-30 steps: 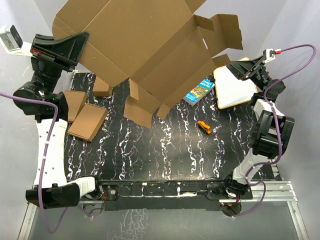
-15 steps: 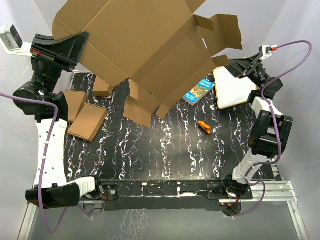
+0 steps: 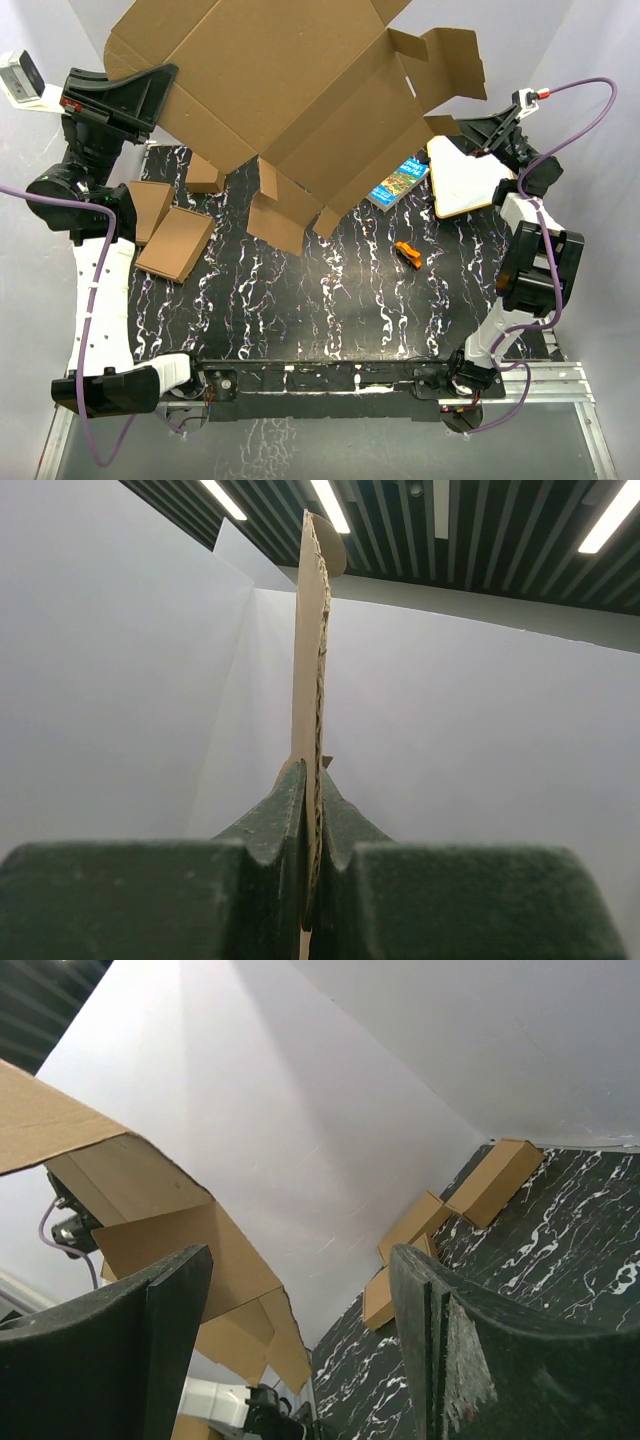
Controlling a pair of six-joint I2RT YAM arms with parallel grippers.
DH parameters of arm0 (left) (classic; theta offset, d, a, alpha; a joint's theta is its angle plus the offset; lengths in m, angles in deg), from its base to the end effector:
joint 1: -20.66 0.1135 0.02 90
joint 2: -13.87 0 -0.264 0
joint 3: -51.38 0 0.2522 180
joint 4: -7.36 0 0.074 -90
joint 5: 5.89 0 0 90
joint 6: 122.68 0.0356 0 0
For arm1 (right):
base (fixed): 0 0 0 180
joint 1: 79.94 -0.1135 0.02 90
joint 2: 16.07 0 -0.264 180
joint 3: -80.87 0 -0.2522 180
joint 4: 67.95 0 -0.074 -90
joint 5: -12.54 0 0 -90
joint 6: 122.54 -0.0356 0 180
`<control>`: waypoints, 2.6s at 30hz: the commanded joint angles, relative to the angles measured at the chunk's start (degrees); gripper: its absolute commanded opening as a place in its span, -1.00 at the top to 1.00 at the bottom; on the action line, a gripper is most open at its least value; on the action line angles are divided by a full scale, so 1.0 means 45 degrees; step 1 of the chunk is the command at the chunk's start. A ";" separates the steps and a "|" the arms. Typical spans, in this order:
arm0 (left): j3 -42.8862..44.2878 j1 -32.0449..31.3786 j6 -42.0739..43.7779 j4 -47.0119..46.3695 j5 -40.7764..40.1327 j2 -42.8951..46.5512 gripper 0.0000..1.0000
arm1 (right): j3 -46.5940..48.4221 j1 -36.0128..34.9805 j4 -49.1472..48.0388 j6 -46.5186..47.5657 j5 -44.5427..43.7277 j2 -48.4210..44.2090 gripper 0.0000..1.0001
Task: Fold the paper box
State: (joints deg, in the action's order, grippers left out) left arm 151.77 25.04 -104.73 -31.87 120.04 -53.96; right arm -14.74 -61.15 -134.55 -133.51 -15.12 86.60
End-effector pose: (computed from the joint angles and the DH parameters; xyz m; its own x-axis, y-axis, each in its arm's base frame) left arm 0.1662 -0.0082 0.5914 0.1768 -0.7590 -0.6266 0.9383 0.3222 -0.1255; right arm 0.3676 -0.0918 0.3596 -0.5352 0.6635 -0.5229 -0.6165 0.1164 0.7787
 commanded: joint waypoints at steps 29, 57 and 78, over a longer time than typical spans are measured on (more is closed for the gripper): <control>0.0068 0.0042 -0.0598 -0.1228 -0.0931 0.0230 1.00 | -0.0207 -0.1265 -0.5020 -0.0520 -0.0495 -0.1241 0.14; 0.0007 0.0052 -0.1961 -0.2240 -0.1481 0.0010 1.00 | 0.1842 -0.2110 -0.5357 -0.0074 -0.1143 0.0482 -0.25; 0.0045 0.0045 -0.2807 -0.2794 -0.2002 -0.0180 1.00 | 0.4425 -0.2881 -0.5354 -0.0356 -0.2212 0.1531 -0.42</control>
State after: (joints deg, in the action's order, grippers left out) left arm 151.36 25.04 -114.96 -40.22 114.81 -55.27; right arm 1.11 -72.82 -135.29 -134.45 -21.69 93.34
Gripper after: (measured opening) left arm 0.016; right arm 0.709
